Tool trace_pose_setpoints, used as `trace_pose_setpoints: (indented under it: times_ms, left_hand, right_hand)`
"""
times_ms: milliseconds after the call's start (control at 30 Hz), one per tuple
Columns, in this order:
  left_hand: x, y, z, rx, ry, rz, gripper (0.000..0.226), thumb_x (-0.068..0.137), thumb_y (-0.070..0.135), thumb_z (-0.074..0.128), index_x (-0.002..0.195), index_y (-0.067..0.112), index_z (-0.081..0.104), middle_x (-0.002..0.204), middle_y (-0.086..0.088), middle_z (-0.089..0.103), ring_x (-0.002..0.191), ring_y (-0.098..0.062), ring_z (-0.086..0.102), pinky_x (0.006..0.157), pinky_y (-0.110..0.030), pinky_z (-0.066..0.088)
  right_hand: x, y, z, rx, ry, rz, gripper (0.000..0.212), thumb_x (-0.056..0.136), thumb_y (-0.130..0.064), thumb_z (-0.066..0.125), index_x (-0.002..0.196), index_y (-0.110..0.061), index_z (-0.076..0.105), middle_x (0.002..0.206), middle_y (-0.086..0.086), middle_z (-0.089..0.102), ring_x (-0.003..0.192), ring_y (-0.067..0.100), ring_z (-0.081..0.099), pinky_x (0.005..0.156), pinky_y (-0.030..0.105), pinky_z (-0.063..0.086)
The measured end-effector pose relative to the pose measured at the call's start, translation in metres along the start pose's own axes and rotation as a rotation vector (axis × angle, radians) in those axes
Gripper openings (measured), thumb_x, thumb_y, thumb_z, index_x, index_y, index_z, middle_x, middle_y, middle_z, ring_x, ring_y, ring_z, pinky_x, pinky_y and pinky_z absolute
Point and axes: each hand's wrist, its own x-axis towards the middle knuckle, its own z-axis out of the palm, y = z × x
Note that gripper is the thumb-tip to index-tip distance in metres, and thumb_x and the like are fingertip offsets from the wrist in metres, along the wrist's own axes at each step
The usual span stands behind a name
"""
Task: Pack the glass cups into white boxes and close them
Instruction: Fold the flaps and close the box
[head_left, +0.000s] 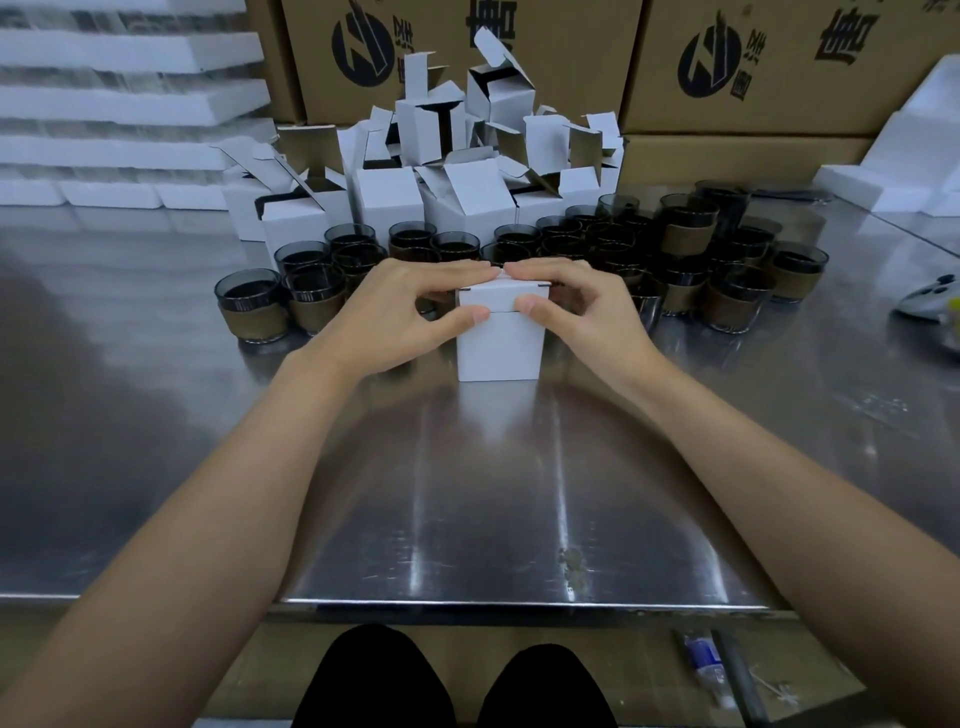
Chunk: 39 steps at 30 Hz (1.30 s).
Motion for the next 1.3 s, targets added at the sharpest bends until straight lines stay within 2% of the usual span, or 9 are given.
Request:
trace_pose_setpoints:
  times_ms: [200,300,400,567,733,833,1000,1133,1300]
  left_hand:
    - [-0.002,0.000,0.005,0.088,0.003,0.014,0.051,0.089,0.036,0.069,0.137,0.027,0.054,0.138,0.007,0.055,0.127,-0.005,0.051,0.100,-0.037,0.050]
    - [-0.002,0.004,0.006,0.132,0.003,0.028,0.050,0.087,0.040,0.068,0.134,0.032,0.050,0.136,0.005,0.058,0.100,-0.011,0.067,0.088,-0.041,0.055]
    - [-0.001,0.009,0.007,0.200,0.003,0.097,0.028,0.088,0.033,0.068,0.107,0.028,0.050,0.153,0.012,0.036,0.071,-0.011,0.064,0.071,-0.035,0.054]
    - [-0.003,0.011,0.012,0.247,0.005,0.209,0.021,0.089,0.021,0.069,0.110,0.019,0.071,0.153,0.008,0.036,0.127,-0.016,0.054,0.082,-0.042,0.055]
    - [-0.004,0.010,0.015,0.214,0.073,0.238,0.026,0.087,0.016,0.071,0.112,0.012,0.073,0.140,-0.002,0.054,0.125,-0.021,0.057,0.093,-0.045,0.053]
    - [-0.004,0.010,0.017,0.150,0.100,0.161,0.019,0.086,0.022,0.072,0.104,0.018,0.076,0.128,0.010,0.062,0.118,-0.015,0.060,0.088,-0.044,0.054]
    - [-0.003,0.012,0.013,-0.188,0.103,-0.093,0.024,0.089,0.028,0.068,0.106,0.030,0.051,0.112,0.017,0.070,0.112,-0.002,0.061,0.088,-0.039,0.055]
    - [-0.004,0.014,0.014,-0.281,0.114,-0.130,0.016,0.094,0.020,0.064,0.110,0.018,0.063,0.107,0.011,0.073,0.108,-0.002,0.064,0.097,-0.035,0.051]
    - [0.001,0.017,0.015,-0.297,0.041,-0.153,0.021,0.095,0.006,0.057,0.112,0.014,0.067,0.111,0.008,0.068,0.108,-0.002,0.060,0.097,-0.022,0.046]
  right_hand:
    - [-0.001,0.000,0.000,0.110,0.048,0.005,0.015,0.085,-0.005,0.071,0.098,-0.001,0.065,0.112,0.006,0.067,0.106,0.014,0.064,0.091,0.030,0.053]
    - [0.000,0.003,0.001,0.104,0.066,-0.004,0.013,0.085,-0.006,0.071,0.096,-0.003,0.065,0.110,0.004,0.068,0.107,0.014,0.064,0.090,0.032,0.052]
    - [0.001,0.004,0.003,0.057,0.063,-0.011,0.012,0.086,-0.010,0.071,0.097,-0.011,0.066,0.110,0.002,0.068,0.110,0.017,0.062,0.094,0.039,0.050]
    - [0.000,0.005,0.003,-0.013,0.074,-0.020,0.017,0.089,-0.015,0.068,0.103,-0.024,0.069,0.114,-0.007,0.066,0.117,0.015,0.055,0.084,0.021,0.046]
    - [0.000,0.005,0.002,-0.039,0.093,-0.028,0.018,0.089,-0.014,0.069,0.106,-0.020,0.070,0.112,-0.007,0.067,0.107,0.006,0.052,0.078,0.014,0.045]
    - [-0.001,0.004,0.001,-0.064,0.066,-0.064,0.016,0.089,-0.013,0.068,0.104,-0.019,0.069,0.110,-0.008,0.067,0.104,0.006,0.051,0.076,0.013,0.043]
    - [-0.002,0.005,-0.004,-0.201,0.014,-0.150,0.019,0.088,-0.012,0.070,0.107,-0.010,0.070,0.117,0.000,0.066,0.117,0.018,0.051,0.095,0.023,0.044]
    - [-0.003,0.007,-0.003,-0.376,0.008,-0.228,0.017,0.083,-0.014,0.075,0.099,-0.008,0.072,0.130,0.004,0.060,0.119,0.026,0.046,0.104,0.032,0.036]
    - [0.001,0.008,-0.005,-0.365,-0.015,-0.206,0.006,0.087,-0.016,0.072,0.090,-0.011,0.073,0.140,0.003,0.051,0.130,0.025,0.038,0.111,0.029,0.026]
